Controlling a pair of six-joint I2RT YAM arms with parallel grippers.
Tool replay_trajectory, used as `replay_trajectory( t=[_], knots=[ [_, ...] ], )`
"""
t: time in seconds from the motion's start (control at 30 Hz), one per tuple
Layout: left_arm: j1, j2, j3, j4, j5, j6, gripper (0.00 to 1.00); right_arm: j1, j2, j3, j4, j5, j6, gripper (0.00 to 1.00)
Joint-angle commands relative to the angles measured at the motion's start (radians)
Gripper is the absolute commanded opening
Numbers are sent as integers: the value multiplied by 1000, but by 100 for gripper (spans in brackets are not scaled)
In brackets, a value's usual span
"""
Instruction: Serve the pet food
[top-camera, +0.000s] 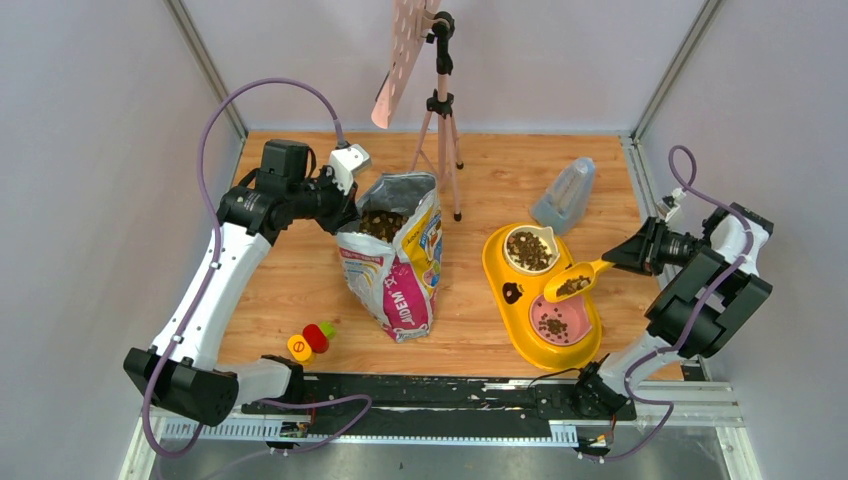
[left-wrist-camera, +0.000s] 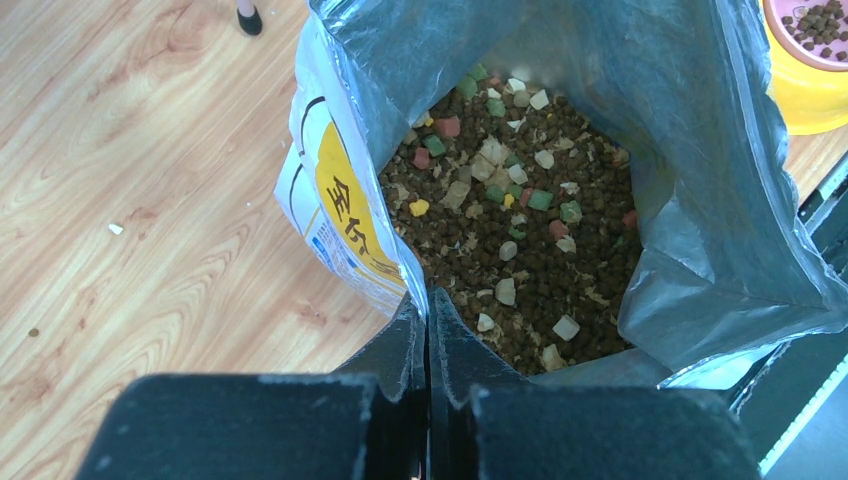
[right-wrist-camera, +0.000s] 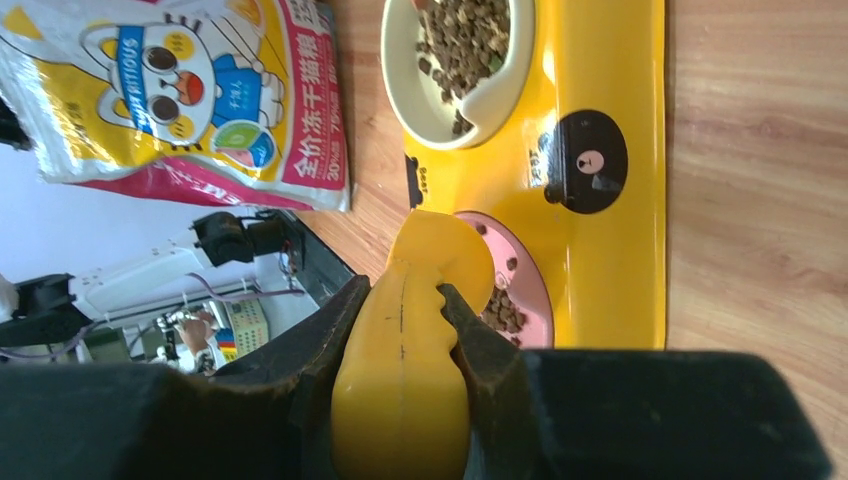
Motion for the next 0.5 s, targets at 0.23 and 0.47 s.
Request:
replay_trajectory(
  t=[0.23,0.47],
  knots=[
    [1,-33,26,157,53,-2,0,1,-102,14,-7,148,-140,0],
    [1,-46,6,179,55,-13,0,65,-200,43,14,277,-155,0]
  ],
)
